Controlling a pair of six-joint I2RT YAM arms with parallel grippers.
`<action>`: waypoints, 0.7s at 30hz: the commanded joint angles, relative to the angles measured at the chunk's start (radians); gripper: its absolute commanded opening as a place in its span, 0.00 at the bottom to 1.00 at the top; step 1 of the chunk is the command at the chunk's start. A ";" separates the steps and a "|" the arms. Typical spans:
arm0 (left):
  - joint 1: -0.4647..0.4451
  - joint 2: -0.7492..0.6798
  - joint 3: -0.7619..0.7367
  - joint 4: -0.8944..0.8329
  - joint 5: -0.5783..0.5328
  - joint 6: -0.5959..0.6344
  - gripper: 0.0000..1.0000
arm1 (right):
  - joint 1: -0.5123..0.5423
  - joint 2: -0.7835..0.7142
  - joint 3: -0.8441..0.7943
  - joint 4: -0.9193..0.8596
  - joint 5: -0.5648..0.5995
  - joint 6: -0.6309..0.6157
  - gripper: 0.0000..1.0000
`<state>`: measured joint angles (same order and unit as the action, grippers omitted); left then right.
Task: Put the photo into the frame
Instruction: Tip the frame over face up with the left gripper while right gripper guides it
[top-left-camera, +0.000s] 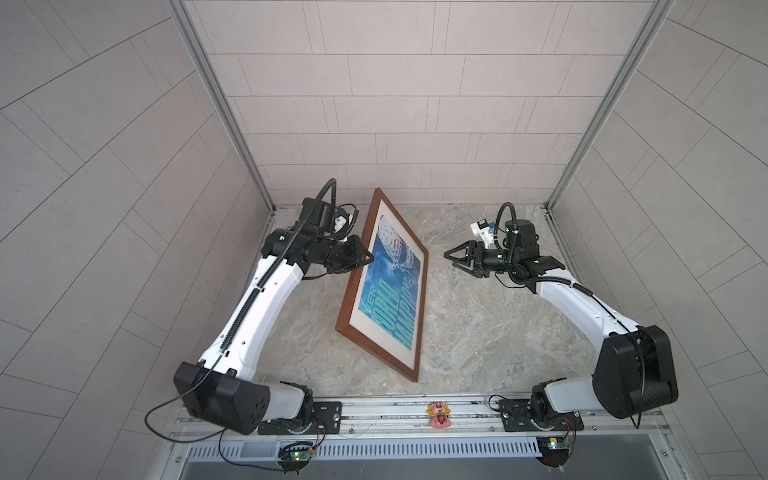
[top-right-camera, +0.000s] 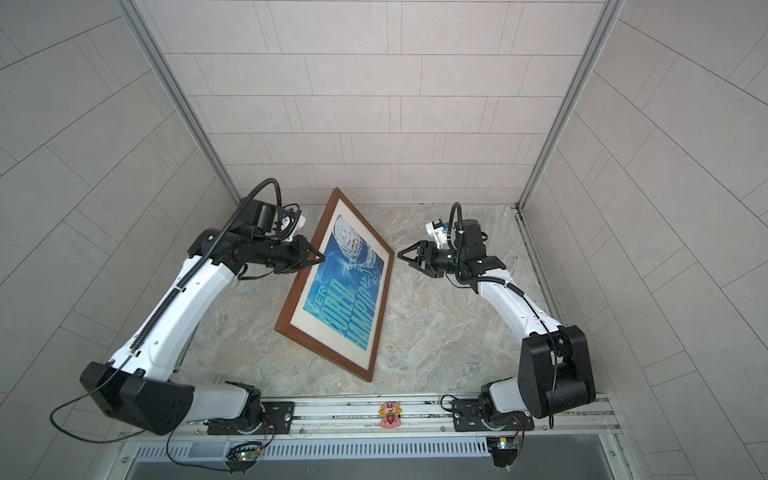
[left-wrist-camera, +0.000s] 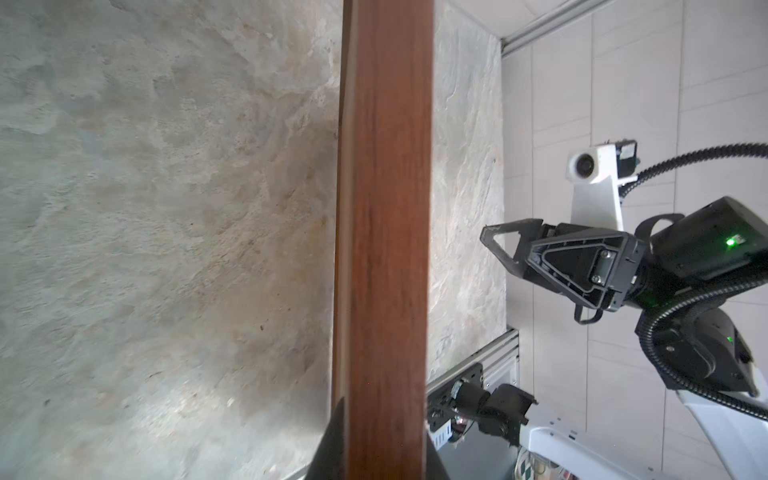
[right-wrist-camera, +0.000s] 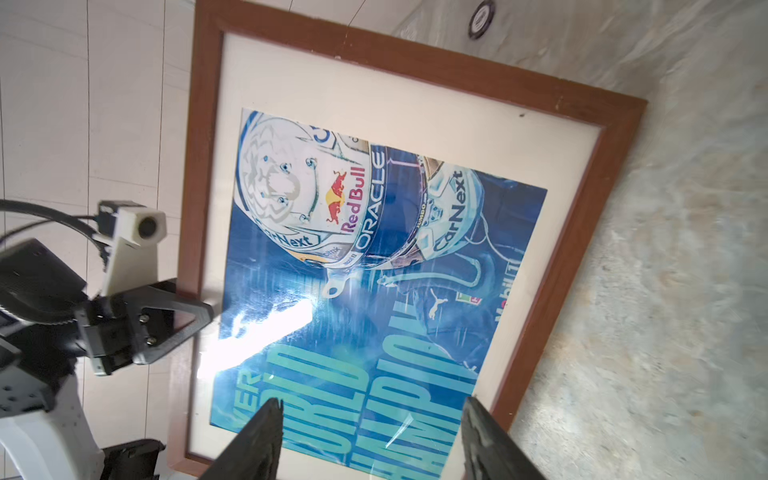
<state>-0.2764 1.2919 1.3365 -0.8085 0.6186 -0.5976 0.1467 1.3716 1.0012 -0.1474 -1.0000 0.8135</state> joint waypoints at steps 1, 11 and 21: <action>-0.028 -0.106 -0.178 0.571 0.029 -0.289 0.07 | -0.058 -0.073 -0.021 -0.052 0.064 -0.051 0.67; -0.113 0.059 -0.465 1.017 0.114 -0.411 0.08 | -0.124 -0.144 -0.081 -0.165 0.185 -0.126 0.68; -0.117 0.259 -0.652 1.240 0.028 -0.351 0.17 | -0.124 -0.146 -0.145 -0.159 0.205 -0.154 0.75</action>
<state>-0.3874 1.5139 0.7219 0.3264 0.7055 -0.9813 0.0208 1.2381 0.8589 -0.2993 -0.8139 0.6941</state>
